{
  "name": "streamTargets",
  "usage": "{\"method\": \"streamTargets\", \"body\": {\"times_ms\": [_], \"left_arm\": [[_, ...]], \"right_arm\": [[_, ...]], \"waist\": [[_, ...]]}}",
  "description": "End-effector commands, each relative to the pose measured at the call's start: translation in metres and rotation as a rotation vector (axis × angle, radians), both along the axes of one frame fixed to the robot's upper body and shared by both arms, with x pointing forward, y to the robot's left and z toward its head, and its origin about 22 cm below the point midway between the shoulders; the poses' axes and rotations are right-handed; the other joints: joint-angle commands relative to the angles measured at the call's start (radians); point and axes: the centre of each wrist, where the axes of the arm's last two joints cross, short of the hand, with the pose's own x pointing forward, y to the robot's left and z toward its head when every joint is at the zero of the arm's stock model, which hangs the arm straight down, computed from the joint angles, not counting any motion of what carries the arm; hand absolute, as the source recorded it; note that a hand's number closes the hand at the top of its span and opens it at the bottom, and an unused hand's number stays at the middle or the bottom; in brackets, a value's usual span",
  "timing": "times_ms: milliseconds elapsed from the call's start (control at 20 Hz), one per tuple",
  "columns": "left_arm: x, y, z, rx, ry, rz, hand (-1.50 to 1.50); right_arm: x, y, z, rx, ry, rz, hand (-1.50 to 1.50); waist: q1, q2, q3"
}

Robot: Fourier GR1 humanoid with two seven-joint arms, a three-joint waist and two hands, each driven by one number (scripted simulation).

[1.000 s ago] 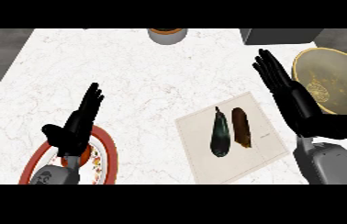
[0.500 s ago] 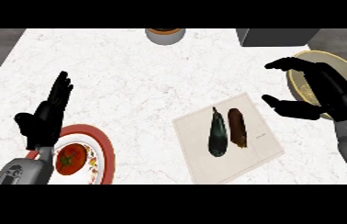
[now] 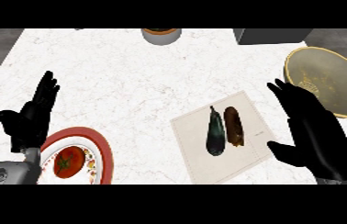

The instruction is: Pick the sweet potato from the placemat and place it in the bowl

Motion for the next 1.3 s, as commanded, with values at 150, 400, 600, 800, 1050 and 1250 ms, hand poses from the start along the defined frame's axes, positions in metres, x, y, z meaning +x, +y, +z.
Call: {"method": "streamTargets", "body": {"times_ms": [150,400,600,800,1050,1250], "left_arm": [[0.008,0.008,0.027,0.009,-0.016,-0.053,0.0],[0.013,-0.021,0.025,0.007,-0.026,-0.062,0.0],[0.005,-0.001,0.035,0.008,-0.02,-0.063,0.0],[0.019,-0.012,0.035,-0.004,-0.022,-0.065,0.0],[0.011,-0.008,0.045,-0.009,-0.026,-0.068,0.0],[0.007,-0.016,0.034,-0.004,-0.007,-0.06,0.0]], "right_arm": [[-0.046,0.061,0.034,-0.086,-0.043,-0.177,-1.5],[-0.015,0.113,0.045,-0.151,0.026,-0.167,-1.5],[0.01,0.113,0.039,-0.232,0.191,-0.219,-1.5],[0.037,0.123,0.031,-0.319,0.343,-0.253,-1.5],[0.066,0.107,0.019,-0.348,0.53,-0.317,-1.5],[0.096,0.117,0.02,-0.325,0.628,-0.305,-1.5]], "waist": [[0.05,0.02,0.003],[0.066,0.026,0.004],[0.077,0.025,0.003],[0.065,0.03,0.002],[0.066,0.023,0.004],[0.072,0.026,0.005]]}}
